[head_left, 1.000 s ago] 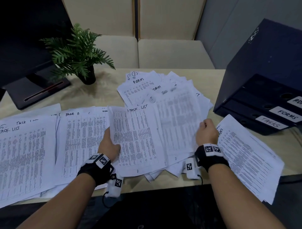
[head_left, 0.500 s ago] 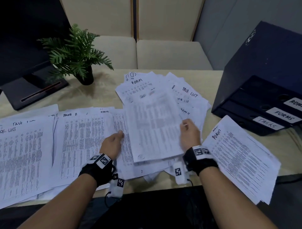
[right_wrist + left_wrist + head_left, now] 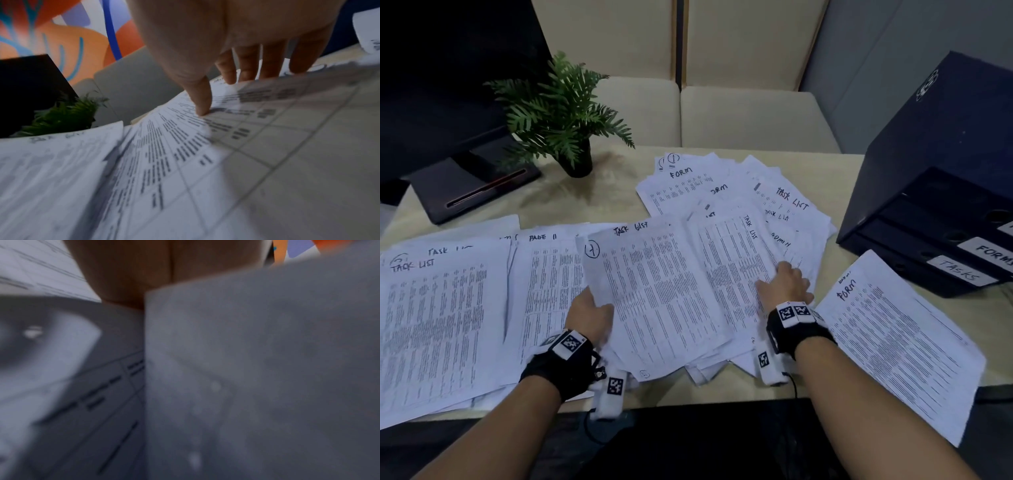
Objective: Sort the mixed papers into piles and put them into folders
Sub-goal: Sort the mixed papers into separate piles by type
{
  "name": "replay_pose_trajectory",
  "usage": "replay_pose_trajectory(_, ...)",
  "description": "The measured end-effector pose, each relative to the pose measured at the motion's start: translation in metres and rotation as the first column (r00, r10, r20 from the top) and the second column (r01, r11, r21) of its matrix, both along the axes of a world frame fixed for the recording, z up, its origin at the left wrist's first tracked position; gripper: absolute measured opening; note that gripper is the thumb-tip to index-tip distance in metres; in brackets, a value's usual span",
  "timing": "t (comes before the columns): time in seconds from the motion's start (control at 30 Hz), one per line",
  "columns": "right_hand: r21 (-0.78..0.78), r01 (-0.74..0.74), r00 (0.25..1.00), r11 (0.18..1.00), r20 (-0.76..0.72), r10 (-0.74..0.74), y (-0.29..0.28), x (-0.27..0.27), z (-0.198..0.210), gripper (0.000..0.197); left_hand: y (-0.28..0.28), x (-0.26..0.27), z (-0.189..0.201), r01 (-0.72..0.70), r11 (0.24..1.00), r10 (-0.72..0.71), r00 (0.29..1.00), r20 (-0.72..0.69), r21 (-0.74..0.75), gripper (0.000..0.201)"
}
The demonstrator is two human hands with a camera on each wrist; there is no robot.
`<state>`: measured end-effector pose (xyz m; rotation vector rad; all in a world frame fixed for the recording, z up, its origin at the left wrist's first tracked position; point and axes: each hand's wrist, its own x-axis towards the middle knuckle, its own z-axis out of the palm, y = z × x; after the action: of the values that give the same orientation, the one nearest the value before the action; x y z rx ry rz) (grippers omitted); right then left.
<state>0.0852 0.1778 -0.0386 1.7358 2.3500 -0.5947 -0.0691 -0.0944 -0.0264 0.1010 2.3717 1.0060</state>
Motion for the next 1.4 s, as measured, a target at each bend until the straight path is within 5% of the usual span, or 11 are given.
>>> replay_pose_trajectory(0.1,-0.134,-0.011,0.988,0.991,-0.155,-0.010,0.008,0.003,-0.003,0.017,-0.003,0.000,0.001,-0.009,1.000,0.009,1.000,0.014,0.026,0.020)
replay_pose_trajectory(0.27,-0.097,0.250,0.770,0.963,-0.583,-0.259,0.029,0.023,0.035,0.016,-0.006,0.000,-0.006,0.007,0.995,-0.012,0.999,0.044,0.103,0.048)
replay_pose_trajectory(0.47,-0.061,0.242,0.647,0.968,-0.734,-0.208,0.045,0.043,0.082,0.006,0.003,0.007,0.003,0.027,0.998,-0.028,0.999,0.028,0.059,0.099)
replay_pose_trajectory(0.57,-0.124,0.165,0.673,0.978,-0.710,-0.204,0.038,0.037,0.074,0.014,0.006,0.008,0.002,0.069,0.991,-0.072,0.997,0.021,0.113,0.092)
replay_pose_trajectory(0.7,-0.210,0.050,0.789,0.976,-0.591,-0.168,-0.006,0.013,0.051,0.040,0.014,0.009,0.000,0.015,0.984,-0.023,0.999,0.043,0.176,0.029)
replay_pose_trajectory(0.87,-0.350,-0.145,0.884,0.925,-0.466,-0.037,-0.057,-0.008,0.011,0.017,0.024,0.009,0.012,-0.031,0.979,-0.010,0.980,0.200,0.199,0.073)
replay_pose_trajectory(1.0,-0.260,-0.143,0.904,0.955,-0.426,0.019,-0.043,-0.009,0.004,0.022,0.020,0.011,0.003,0.088,0.992,-0.095,0.992,0.077,0.091,0.013)
replay_pose_trajectory(1.1,-0.006,-0.016,0.964,1.000,-0.266,0.014,-0.014,-0.001,0.002,0.056,0.010,0.006,-0.006,0.027,0.998,-0.030,0.998,0.058,0.055,0.024)
replay_pose_trajectory(1.2,-0.016,-0.065,0.998,0.998,-0.024,0.065,-0.007,0.001,-0.006,0.049,0.002,0.002,-0.009,0.016,0.997,-0.021,0.998,0.064,0.075,0.034)
replay_pose_trajectory(1.3,-0.042,-0.072,0.992,0.997,-0.112,0.066,-0.004,0.002,-0.008,0.014,-0.004,0.004,-0.009,0.005,0.989,-0.012,0.999,0.048,0.146,0.057)
replay_pose_trajectory(1.4,-0.067,0.002,0.968,0.998,-0.250,-0.019,-0.002,0.004,-0.002,0.019,-0.007,0.006,-0.006,0.024,0.993,-0.027,0.999,0.024,0.119,0.086)
